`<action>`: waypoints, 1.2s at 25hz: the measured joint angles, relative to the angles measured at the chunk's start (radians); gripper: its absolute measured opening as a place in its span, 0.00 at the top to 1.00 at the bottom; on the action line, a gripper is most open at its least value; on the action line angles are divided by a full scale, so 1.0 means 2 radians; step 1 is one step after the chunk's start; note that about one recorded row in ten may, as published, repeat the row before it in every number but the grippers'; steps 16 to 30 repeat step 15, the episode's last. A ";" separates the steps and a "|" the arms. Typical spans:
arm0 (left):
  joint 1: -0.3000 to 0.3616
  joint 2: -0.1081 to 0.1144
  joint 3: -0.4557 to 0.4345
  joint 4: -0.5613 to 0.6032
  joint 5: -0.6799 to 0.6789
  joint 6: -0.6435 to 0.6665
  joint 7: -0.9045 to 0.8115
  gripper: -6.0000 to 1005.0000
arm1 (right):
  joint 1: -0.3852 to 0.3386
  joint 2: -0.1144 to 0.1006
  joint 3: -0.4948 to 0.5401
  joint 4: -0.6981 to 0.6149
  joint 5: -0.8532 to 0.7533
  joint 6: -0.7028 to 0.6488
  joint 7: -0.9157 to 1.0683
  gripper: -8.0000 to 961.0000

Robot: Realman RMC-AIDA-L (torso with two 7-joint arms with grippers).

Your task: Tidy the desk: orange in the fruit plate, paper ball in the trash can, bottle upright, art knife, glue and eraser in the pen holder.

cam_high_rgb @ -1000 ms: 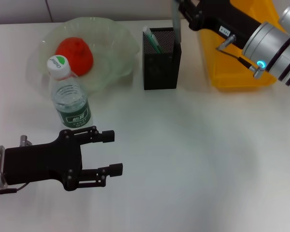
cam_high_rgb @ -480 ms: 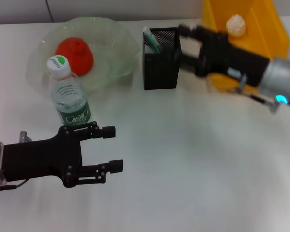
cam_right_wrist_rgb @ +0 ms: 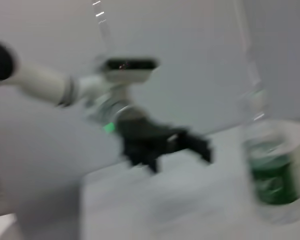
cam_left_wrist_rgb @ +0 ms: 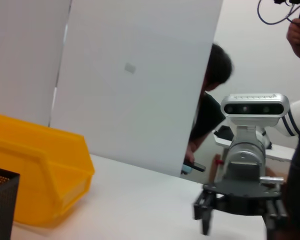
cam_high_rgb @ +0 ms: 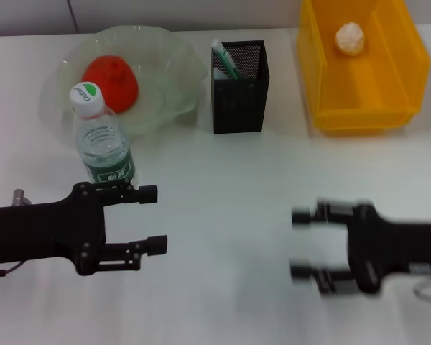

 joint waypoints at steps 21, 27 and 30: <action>0.005 0.009 0.005 0.025 0.017 0.044 -0.023 0.22 | -0.015 0.007 0.059 0.001 -0.034 -0.103 0.000 0.20; 0.005 0.009 0.005 0.025 0.017 0.044 -0.023 0.22 | -0.015 0.007 0.059 0.001 -0.034 -0.103 0.000 0.20; 0.005 0.009 0.005 0.025 0.017 0.044 -0.023 0.22 | -0.015 0.007 0.059 0.001 -0.034 -0.103 0.000 0.20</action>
